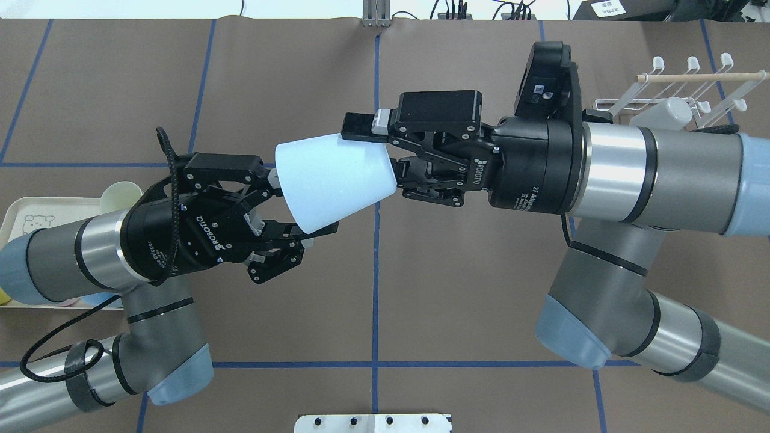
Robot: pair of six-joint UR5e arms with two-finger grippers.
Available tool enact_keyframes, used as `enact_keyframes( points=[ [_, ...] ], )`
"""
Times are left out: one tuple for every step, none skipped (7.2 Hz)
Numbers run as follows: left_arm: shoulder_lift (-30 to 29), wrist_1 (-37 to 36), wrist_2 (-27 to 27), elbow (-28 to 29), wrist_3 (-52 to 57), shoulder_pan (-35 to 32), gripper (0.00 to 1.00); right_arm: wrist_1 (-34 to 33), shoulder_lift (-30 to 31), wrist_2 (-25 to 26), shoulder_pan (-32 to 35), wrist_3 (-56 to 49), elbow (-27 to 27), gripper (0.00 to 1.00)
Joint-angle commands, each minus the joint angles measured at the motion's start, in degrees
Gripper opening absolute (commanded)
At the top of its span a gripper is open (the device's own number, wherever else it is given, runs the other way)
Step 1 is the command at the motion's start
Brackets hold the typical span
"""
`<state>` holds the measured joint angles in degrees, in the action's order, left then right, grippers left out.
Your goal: Transfer IKEA cup to right arm and place on rack
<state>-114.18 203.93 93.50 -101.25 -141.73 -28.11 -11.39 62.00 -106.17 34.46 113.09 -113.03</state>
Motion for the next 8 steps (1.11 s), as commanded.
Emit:
enact_keyframes(
  points=[
    [5.16, -0.37, 0.01, -0.35, 5.29, -4.29, 1.0, -0.03, 2.58, 0.09, 2.43, 0.03, -0.52, 0.22],
    [8.76, -0.89, 1.76, -0.18, 6.28, -7.89, 1.0, -0.21, 4.69, -0.26, 5.06, -0.32, -0.44, 0.22],
    [8.88, -6.29, 11.08, 0.95, 6.46, -14.62, 1.0, -1.25, 5.32, -2.44, 8.75, -0.67, 0.26, 0.22],
    [8.36, -15.31, 24.4, 1.05, 7.68, -23.65, 1.0, -2.57, 6.72, -6.72, 13.92, -3.29, 1.83, 0.22],
    [7.4, -24.01, 34.02, 1.05, 16.57, -28.62, 1.0, -5.19, 9.34, -7.98, 16.84, -9.84, 2.29, 0.23],
    [7.39, -33.06, 38.29, 0.44, 24.75, -30.14, 1.0, -7.92, 13.11, -8.08, 18.0, -16.95, 2.38, 0.24],
    [7.48, -40.12, 40.51, 0.35, 31.36, -32.51, 1.0, -12.99, 14.71, -8.69, 20.62, -23.29, 2.29, 0.24],
    [7.48, -47.49, 44.19, 1.05, 38.91, -36.1, 1.0, -21.31, 15.17, -13.4, 25.61, -30.23, 2.38, 0.24]
  ],
)
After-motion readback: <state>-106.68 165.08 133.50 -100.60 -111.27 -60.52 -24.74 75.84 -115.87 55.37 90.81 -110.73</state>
